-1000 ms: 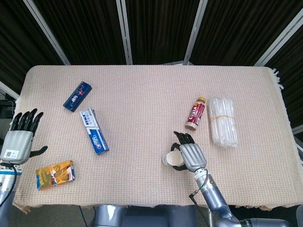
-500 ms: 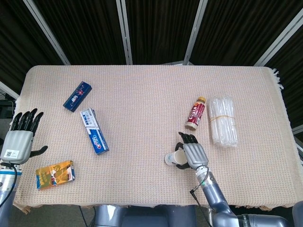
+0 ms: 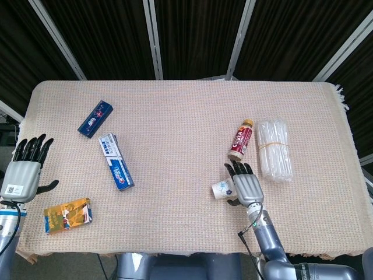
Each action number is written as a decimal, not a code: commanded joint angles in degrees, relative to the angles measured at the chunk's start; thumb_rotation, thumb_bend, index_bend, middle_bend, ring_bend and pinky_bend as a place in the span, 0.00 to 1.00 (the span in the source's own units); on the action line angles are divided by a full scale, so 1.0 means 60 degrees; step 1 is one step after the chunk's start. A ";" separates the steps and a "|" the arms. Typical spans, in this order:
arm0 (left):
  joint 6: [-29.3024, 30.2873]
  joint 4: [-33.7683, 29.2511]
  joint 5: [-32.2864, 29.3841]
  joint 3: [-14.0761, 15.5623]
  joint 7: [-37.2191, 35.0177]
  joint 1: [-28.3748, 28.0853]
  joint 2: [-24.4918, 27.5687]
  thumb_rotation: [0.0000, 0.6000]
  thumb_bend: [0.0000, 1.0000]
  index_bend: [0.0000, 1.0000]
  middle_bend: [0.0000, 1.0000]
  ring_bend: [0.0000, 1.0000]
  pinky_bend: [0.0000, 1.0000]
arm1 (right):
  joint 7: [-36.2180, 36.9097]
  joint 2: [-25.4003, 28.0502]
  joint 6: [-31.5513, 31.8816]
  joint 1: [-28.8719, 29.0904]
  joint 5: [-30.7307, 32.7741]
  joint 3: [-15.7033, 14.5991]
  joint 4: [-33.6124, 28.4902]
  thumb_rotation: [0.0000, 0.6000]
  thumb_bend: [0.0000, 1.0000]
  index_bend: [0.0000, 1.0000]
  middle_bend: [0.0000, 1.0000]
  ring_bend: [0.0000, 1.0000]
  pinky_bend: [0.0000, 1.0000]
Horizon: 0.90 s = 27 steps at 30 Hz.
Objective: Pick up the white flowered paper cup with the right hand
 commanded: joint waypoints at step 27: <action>-0.0058 0.0033 0.0035 0.0016 -0.0074 -0.0025 0.0026 1.00 0.01 0.00 0.00 0.00 0.00 | -0.0161 -0.1838 0.0765 -0.0192 -0.2193 -0.0663 0.2253 1.00 0.17 0.42 0.01 0.00 0.00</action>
